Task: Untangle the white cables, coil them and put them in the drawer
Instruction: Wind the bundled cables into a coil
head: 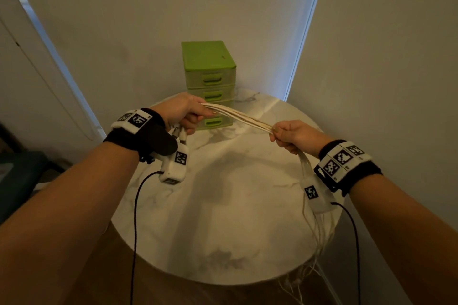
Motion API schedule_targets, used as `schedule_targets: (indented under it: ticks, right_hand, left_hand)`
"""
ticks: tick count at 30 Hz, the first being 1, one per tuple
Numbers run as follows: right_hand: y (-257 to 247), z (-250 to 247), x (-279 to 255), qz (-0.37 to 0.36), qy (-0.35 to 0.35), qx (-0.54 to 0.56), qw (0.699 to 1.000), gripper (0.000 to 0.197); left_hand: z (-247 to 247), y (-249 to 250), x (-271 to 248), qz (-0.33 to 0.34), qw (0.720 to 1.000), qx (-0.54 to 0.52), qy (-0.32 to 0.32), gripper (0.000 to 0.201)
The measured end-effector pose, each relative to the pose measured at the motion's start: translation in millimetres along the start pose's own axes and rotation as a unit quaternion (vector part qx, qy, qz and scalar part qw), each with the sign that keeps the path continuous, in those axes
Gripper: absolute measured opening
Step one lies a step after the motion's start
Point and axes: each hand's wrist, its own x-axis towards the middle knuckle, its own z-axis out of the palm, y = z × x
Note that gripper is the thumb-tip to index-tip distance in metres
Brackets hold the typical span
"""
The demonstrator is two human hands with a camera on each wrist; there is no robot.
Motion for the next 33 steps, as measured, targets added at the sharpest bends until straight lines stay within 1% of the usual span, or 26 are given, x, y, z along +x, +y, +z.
schedule_targets:
  ticks: [3,4,6,8,9,10,12,13,14,16,18,20,23,26,29,31,33]
  right_hand:
    - [-4,2,5,-0.004,0.087,-0.034,0.996,0.036]
    - [-6,2,8,-0.008,0.114,-0.025,0.993,0.037]
    - [-10,3,12,-0.020,0.144,0.047,0.988,0.037]
    - [-13,7,14,-0.031,0.153,0.098,0.983,0.034]
    - [-14,11,14,-0.035,0.149,0.095,0.984,0.031]
    - [-12,16,12,-0.036,0.135,0.082,0.987,0.028]
    - [-3,24,5,-0.017,0.078,0.048,0.996,0.022]
    - [3,26,1,-0.004,0.053,0.037,0.998,0.022]
    - [8,28,-4,0.005,0.043,0.036,0.998,0.023]
    - [12,29,-8,0.007,0.073,0.054,0.996,0.025]
    - [7,34,-7,0.005,0.126,0.106,0.986,0.027]
    - [-3,40,-4,-0.001,0.168,0.178,0.970,0.029]
    - [-19,54,-2,-0.020,0.204,0.269,0.941,0.029]
    - [-30,69,-1,-0.039,0.224,0.317,0.921,0.028]
    - [-36,76,-1,-0.051,0.233,0.334,0.912,0.027]
    - [-38,78,-1,-0.050,0.226,0.338,0.912,0.026]
    - [-40,81,-1,-0.045,0.210,0.332,0.919,0.025]
  left_hand:
    - [0,0,-2,0.006,1.000,-0.015,-0.011,0.033]
    - [1,0,-2,0.017,0.999,-0.034,-0.016,0.031]
    - [8,-1,-4,0.054,0.995,-0.088,-0.015,0.030]
    - [15,-1,-4,0.095,0.986,-0.139,0.005,0.034]
    - [17,0,-3,0.112,0.981,-0.157,0.017,0.035]
    - [17,2,-2,0.126,0.977,-0.171,0.029,0.035]
    - [12,5,-2,0.140,0.968,-0.201,0.057,0.035]
    - [7,6,-3,0.143,0.963,-0.217,0.074,0.036]
    - [3,5,-4,0.145,0.958,-0.229,0.093,0.036]
    - [0,2,-3,0.151,0.952,-0.238,0.117,0.036]
    - [7,-2,-1,0.158,0.950,-0.242,0.117,0.037]
    - [20,-5,3,0.168,0.949,-0.240,0.114,0.039]
    - [40,-6,7,0.173,0.940,-0.269,0.119,0.038]
    - [60,-8,8,0.176,0.936,-0.280,0.118,0.039]
    - [71,-11,6,0.174,0.934,-0.291,0.110,0.043]
    - [75,-11,6,0.171,0.920,-0.332,0.117,0.046]
    - [77,-8,7,0.162,0.896,-0.392,0.129,0.046]
